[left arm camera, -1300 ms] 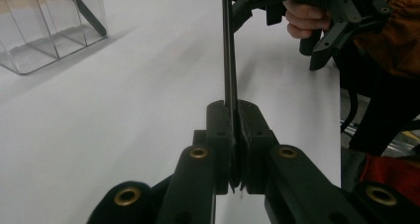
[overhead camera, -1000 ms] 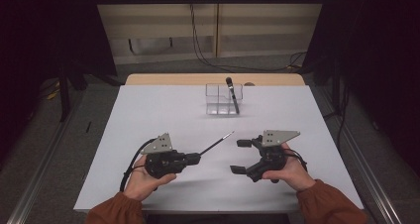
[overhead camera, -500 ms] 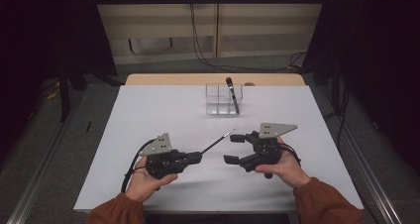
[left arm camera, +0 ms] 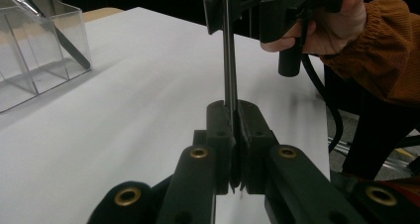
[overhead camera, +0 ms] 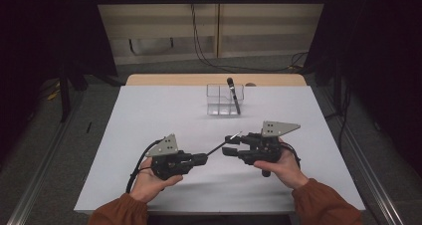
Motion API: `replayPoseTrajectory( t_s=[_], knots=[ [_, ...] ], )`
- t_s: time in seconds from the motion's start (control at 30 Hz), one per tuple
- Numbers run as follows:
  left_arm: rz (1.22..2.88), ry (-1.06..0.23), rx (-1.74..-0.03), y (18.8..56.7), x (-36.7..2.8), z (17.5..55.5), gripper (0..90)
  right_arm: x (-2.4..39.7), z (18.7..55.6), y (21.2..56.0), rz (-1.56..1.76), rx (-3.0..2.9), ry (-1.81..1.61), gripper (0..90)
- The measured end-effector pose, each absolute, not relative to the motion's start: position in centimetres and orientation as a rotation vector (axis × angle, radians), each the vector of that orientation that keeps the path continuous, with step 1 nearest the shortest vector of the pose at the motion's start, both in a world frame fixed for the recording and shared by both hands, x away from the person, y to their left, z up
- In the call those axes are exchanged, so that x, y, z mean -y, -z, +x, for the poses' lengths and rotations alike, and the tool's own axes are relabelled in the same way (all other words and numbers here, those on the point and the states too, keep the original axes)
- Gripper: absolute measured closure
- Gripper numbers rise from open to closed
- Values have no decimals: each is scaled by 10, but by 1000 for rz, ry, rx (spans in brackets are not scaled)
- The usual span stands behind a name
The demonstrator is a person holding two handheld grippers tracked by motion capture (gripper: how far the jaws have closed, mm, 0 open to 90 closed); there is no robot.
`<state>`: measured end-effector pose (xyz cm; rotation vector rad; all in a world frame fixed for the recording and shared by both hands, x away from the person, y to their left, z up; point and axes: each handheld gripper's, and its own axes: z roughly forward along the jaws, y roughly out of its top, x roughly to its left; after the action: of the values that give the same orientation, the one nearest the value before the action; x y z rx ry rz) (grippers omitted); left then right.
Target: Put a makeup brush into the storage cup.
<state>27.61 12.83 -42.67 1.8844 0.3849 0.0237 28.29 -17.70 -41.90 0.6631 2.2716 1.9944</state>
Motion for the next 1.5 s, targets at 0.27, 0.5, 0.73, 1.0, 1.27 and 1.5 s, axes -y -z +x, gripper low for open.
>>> replayPoseTrajectory(
  t_s=[0.27,0.5,0.73,1.0,1.27,1.5],
  knots=[
    [1899,-20,-371,429,-126,275,855,176,286,425,689,-2294,-2042,721],
    [1910,-21,-365,432,-121,274,855,177,288,425,700,-2295,-2088,762],
    [1931,-25,-352,434,-115,274,854,180,289,425,718,-2296,-2158,815],
    [1955,-38,-326,435,-107,273,851,181,289,423,725,-2288,-2250,857],
    [1926,-44,-349,436,-108,274,782,181,290,423,732,-2300,-2250,866],
    [1917,-46,-384,436,-110,274,679,182,290,423,745,-2298,-2230,866]
  ],
)
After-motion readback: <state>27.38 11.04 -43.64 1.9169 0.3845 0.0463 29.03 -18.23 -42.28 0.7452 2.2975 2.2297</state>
